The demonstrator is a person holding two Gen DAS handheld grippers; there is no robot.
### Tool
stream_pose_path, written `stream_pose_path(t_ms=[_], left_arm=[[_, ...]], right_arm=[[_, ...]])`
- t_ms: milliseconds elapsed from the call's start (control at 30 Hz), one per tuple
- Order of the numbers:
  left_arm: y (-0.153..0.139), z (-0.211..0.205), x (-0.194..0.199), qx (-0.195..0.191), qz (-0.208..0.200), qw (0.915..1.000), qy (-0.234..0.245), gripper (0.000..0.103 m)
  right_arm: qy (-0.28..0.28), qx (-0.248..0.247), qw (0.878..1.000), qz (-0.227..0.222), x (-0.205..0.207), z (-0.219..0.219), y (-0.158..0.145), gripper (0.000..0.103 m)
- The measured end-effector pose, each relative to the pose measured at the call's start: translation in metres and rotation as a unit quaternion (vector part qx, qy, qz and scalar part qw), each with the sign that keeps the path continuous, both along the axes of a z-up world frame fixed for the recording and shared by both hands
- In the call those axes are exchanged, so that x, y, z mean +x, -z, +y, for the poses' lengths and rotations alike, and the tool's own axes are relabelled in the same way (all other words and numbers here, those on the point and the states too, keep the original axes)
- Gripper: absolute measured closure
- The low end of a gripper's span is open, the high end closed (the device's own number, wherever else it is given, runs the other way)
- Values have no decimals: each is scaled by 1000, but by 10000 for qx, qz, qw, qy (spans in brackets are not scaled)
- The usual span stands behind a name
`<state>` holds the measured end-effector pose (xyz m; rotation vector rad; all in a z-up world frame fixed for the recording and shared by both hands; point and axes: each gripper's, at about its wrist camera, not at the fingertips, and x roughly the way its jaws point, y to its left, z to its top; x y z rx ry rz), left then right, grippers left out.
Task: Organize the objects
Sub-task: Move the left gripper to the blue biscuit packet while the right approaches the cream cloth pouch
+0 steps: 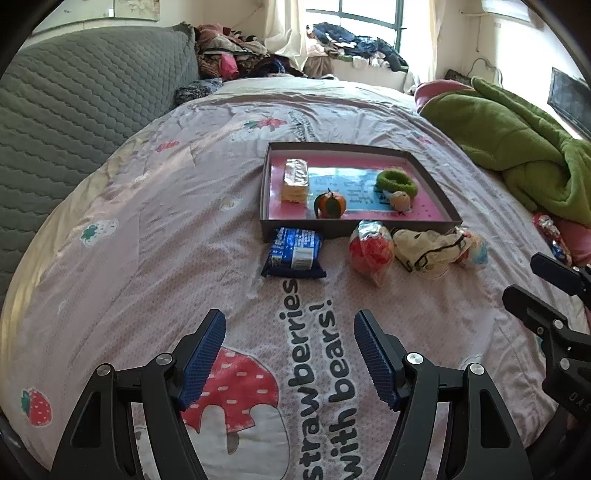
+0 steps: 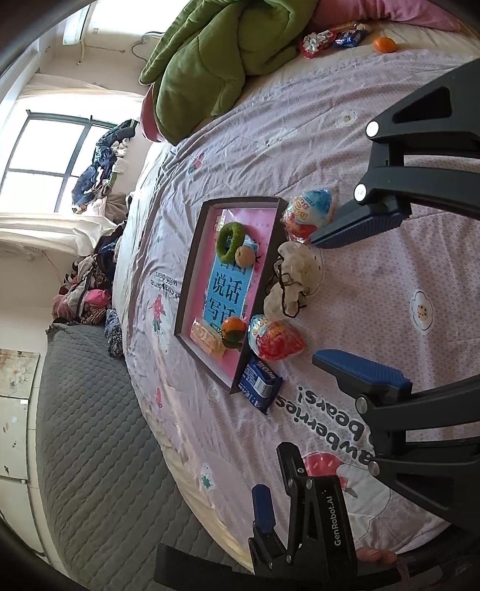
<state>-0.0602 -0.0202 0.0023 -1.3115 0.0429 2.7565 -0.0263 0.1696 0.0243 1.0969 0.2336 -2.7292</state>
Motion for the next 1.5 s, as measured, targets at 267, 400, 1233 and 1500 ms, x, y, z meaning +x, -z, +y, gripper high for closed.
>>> stream_pose_path(t_ms=[267, 400, 1233, 1500], left_arm=[[14, -5, -2, -17, -231, 9997, 64, 29], [23, -3, -6, 28, -329, 9994, 124, 29], [51, 4, -36, -27, -642, 9978, 183, 29], [50, 6, -58, 4, -694, 9973, 241, 29]], right_arm=[[-33, 65, 9999, -136, -1, 1, 10, 46], [-27, 101, 9998, -140, -4, 3, 14, 46], [-30, 238, 9989, -411, -41, 9, 48, 46], [-273, 675, 9968, -337, -58, -3, 47, 46]])
